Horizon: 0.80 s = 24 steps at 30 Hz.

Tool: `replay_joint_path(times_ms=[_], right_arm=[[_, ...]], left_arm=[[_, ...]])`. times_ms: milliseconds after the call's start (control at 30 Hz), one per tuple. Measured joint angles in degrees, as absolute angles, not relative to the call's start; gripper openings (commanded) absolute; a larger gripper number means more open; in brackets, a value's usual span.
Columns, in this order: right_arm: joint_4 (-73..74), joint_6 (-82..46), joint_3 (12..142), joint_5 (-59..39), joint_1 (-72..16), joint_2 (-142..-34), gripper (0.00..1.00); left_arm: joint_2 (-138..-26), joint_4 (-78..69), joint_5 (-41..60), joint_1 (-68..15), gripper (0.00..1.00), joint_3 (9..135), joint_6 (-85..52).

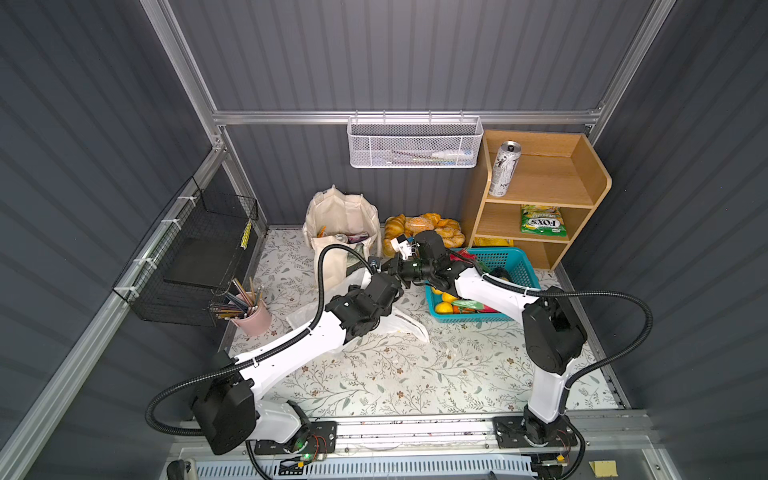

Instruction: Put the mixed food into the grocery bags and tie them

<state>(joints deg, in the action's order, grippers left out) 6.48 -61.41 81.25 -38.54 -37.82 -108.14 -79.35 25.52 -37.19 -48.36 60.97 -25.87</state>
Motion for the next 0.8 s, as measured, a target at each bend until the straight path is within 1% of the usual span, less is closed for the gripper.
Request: replay_joint_path(times_ms=[167, 200, 333, 433, 467, 500, 533, 567, 633, 700, 800], right_arm=[[7.16, -61.91, 81.17, -38.11, -37.85, -106.65, 0.0], [7.27, -61.95, 81.17, -38.09, -37.89, -106.48, 0.0], [7.31, -62.24, 81.14, -37.76, -37.89, -106.04, 0.0], [7.31, -62.5, 81.12, -37.67, -37.93, -106.02, 0.0], [7.31, -62.54, 81.1, -37.65, -37.93, -106.02, 0.02], [7.31, -62.54, 81.1, -37.65, -37.93, -106.02, 0.11], [7.31, -62.61, 81.08, -37.65, -37.87, -106.0, 0.24], [7.31, -62.41, 81.01, -37.63, -37.8, -105.91, 0.31], [7.35, -62.37, 80.47, -37.54, -37.41, -105.25, 0.43], [7.27, -62.11, 79.42, -37.58, -36.6, -103.77, 0.52], [7.05, -61.04, 76.4, -37.58, -34.33, -99.5, 0.59]], left_arm=[[-80.14, 24.16, -38.79, -48.36, 0.28, 60.25, -25.82], [-80.36, 23.9, -38.87, -48.36, 0.24, 60.25, -25.39], [-80.73, 22.63, -38.7, -48.34, 0.0, 60.2, -24.12], [-80.73, 22.41, -38.24, -48.34, 0.0, 60.2, -22.98], [-80.73, 22.41, -38.11, -48.34, 0.0, 60.2, -22.68], [-80.66, 22.41, -37.89, -48.34, 0.0, 60.2, -22.17], [-80.51, 22.44, -37.63, -48.34, 0.0, 60.2, -21.61], [-80.2, 22.39, -37.32, -48.34, 0.0, 60.1, -21.15], [-78.85, 22.33, -36.36, -48.34, 0.0, 59.48, -20.08], [-77.21, 22.63, -35.29, -48.34, 0.0, 59.16, -19.22], [-74.46, 22.87, -33.34, -48.31, 0.0, 59.07, -17.96]])
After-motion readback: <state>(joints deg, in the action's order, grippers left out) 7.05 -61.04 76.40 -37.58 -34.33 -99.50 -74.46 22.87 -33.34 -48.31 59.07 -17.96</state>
